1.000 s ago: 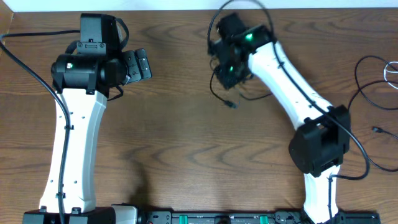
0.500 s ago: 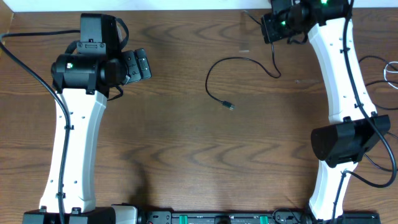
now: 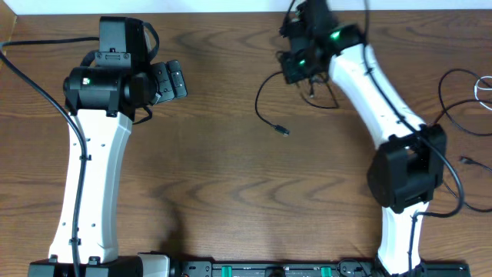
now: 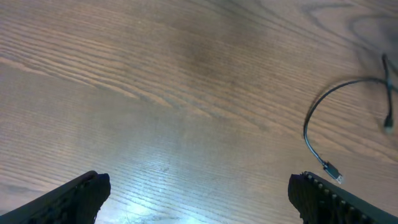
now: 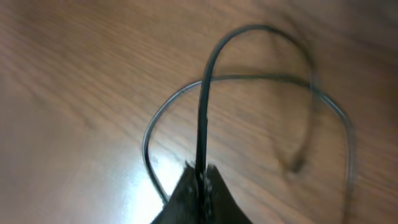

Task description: Untangle cables

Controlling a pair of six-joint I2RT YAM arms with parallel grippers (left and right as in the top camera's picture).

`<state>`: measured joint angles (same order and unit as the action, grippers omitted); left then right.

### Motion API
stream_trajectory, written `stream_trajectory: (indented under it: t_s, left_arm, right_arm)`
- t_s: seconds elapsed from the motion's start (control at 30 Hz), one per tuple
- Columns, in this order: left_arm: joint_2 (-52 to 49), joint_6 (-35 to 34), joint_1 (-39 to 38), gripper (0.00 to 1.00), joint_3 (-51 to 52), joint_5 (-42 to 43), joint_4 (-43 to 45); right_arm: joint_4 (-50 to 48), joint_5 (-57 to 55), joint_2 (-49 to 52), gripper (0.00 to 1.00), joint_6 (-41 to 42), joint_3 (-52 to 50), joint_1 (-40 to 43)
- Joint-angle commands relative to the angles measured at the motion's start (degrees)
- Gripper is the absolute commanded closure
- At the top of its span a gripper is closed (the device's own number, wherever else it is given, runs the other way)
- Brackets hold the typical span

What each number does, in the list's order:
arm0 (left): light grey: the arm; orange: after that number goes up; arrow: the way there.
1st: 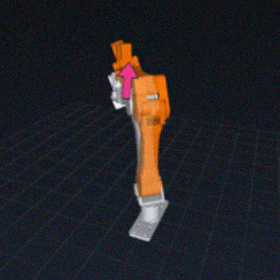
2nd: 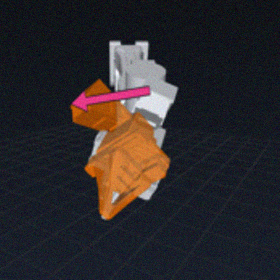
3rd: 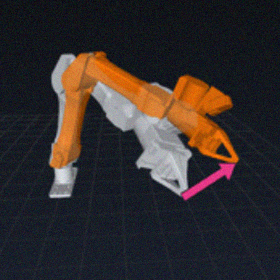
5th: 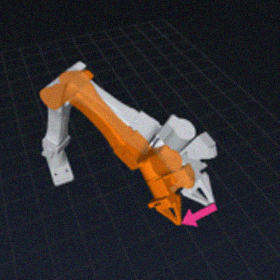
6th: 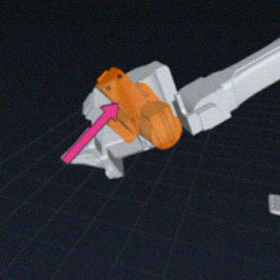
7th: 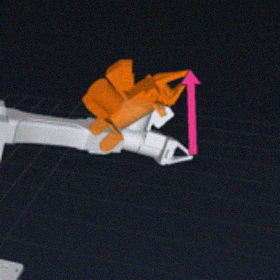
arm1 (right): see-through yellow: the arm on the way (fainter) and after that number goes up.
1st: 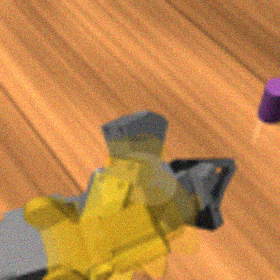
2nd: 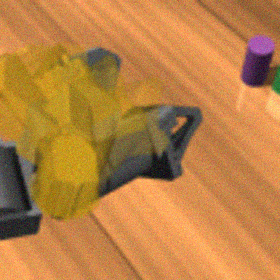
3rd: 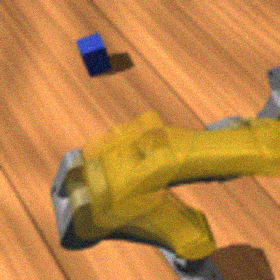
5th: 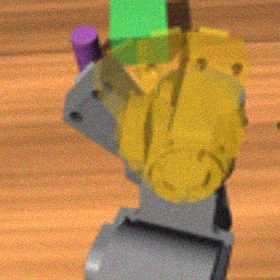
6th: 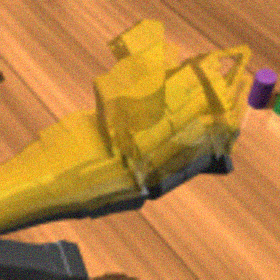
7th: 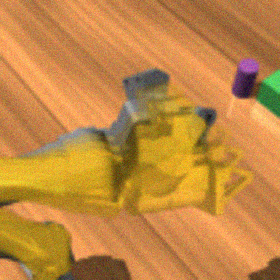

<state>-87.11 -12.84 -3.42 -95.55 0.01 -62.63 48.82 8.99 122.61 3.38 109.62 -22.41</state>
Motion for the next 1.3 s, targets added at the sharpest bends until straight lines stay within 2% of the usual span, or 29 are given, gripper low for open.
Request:
stream_trajectory:
  t_s: [0.0,0.1,0.17,0.33,0.57,1.07,1.27]
  left_arm:
    - [-0.11,0.55,0.24,0.02,-0.26,-0.55,-0.13]
    - [-0.11,0.55,0.24,0.02,-0.26,-0.55,-0.13]
    - [-0.11,0.55,0.24,0.02,-0.26,-0.55,-0.13]
    - [-0.11,0.55,0.24,0.02,-0.26,-0.55,-0.13]
    - [-0.11,0.55,0.24,0.02,-0.26,-0.55,-0.13]
    - [-0.11,0.55,0.24,0.02,-0.26,-0.55,-0.13]
    - [-0.11,0.55,0.24,0.02,-0.26,-0.55,-0.13]
  right_arm:
    - [-6.08,-5.16,-0.44,0.99,5.92,-6.10,-2.34]
    - [-14.05,-6.12,-0.44,0.99,8.28,-11.93,-4.35]
    - [-18.25,-6.14,-0.44,0.94,9.99,-15.10,-5.35]
    - [-26.45,-6.10,-0.44,0.72,12.48,-21.64,-6.99]
    - [-30.60,-6.12,-0.33,0.65,12.50,-25.33,-7.54]
    - [-40.06,-7.26,5.25,0.64,13.99,-25.62,-9.20]
    - [-39.34,-10.64,6.86,0.71,17.79,-25.62,-10.73]
